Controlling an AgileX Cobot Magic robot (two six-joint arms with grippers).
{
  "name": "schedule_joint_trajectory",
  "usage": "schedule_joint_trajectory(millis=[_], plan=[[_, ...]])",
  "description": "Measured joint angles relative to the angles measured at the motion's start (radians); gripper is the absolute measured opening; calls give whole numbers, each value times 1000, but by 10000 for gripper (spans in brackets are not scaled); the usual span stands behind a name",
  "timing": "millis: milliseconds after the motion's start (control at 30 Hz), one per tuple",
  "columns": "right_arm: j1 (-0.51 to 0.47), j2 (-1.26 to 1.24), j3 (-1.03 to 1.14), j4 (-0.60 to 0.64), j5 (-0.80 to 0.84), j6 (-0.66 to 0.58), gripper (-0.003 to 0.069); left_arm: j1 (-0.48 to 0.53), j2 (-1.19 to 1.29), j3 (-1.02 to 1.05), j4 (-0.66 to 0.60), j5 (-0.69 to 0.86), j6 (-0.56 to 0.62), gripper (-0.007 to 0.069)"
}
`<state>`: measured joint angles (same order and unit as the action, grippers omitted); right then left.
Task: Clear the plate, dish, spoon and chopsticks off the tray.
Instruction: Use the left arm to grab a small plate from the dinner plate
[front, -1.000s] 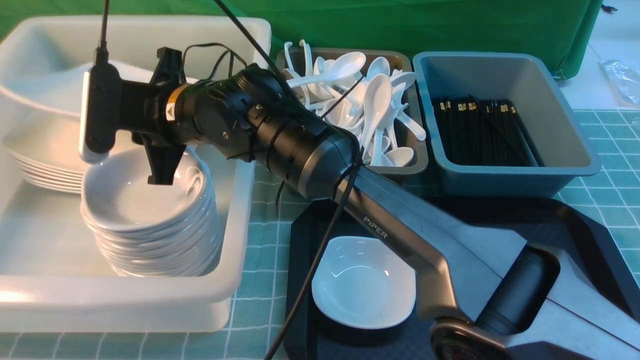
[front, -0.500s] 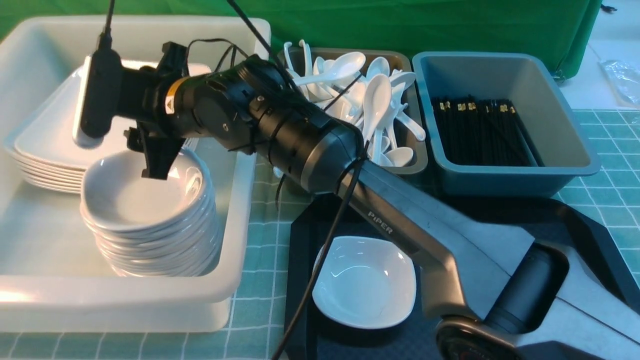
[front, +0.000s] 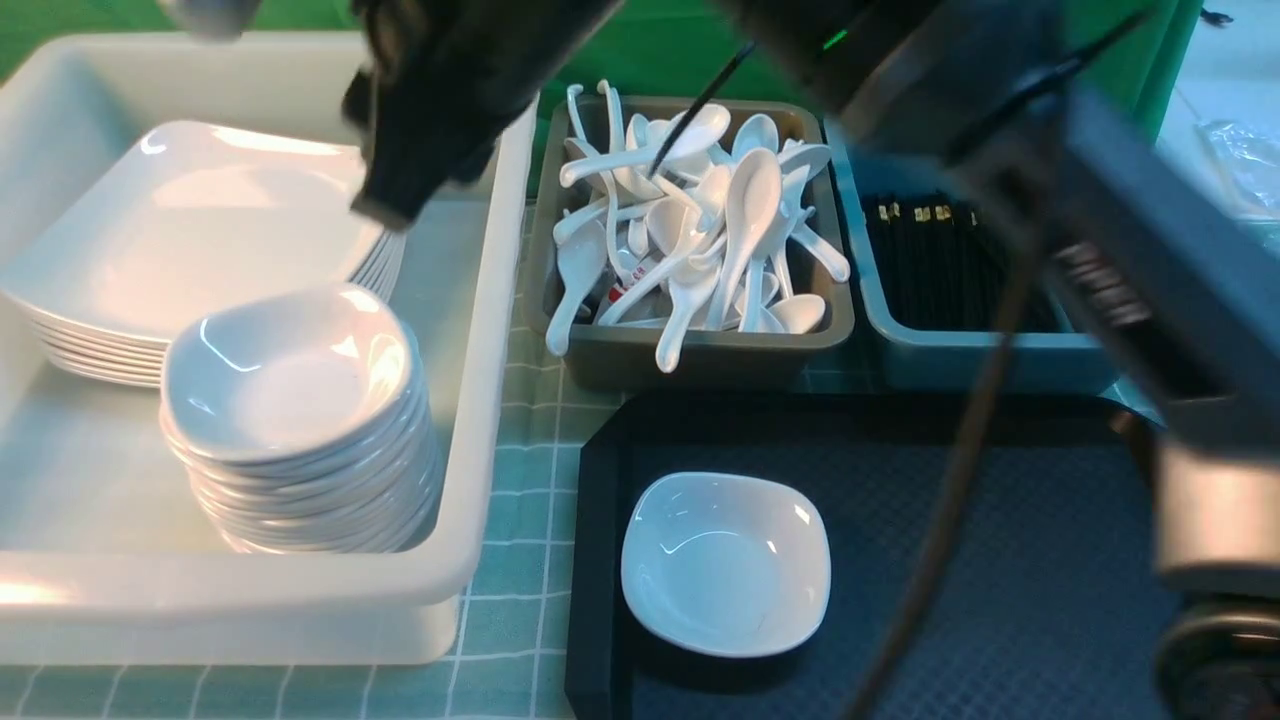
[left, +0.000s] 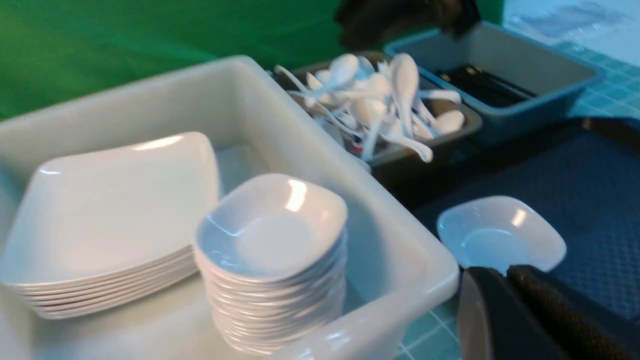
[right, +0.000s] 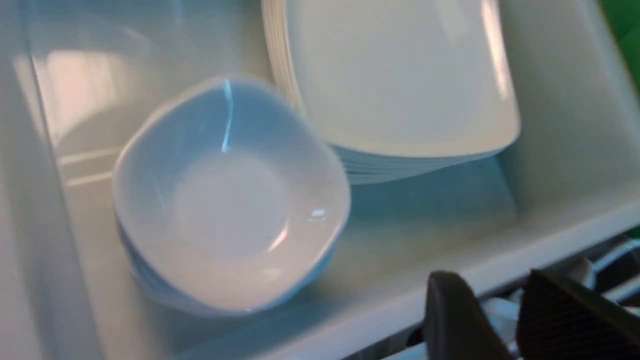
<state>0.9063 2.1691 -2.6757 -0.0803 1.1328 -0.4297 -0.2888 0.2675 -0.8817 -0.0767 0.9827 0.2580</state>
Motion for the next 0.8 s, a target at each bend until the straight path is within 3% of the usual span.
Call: schedule_joint_trajectory(millis=[133, 333, 400, 700, 800], plan=[[1, -75, 23, -92, 0, 148, 43, -5, 136, 0, -106, 1, 104, 17], [1, -336, 348, -144, 0, 284, 22, -78, 360, 0, -217, -23, 306, 17], [1, -526, 600, -148, 0, 340, 22, -141, 474, 0, -242, -63, 373, 17], [1, -1080, 1421, -158, -31, 584, 19, -488, 901, 0, -45, -278, 437, 17], [1, -1186, 1547, -161, -29, 630, 19, -556, 1016, -1, 28, -363, 444, 17]])
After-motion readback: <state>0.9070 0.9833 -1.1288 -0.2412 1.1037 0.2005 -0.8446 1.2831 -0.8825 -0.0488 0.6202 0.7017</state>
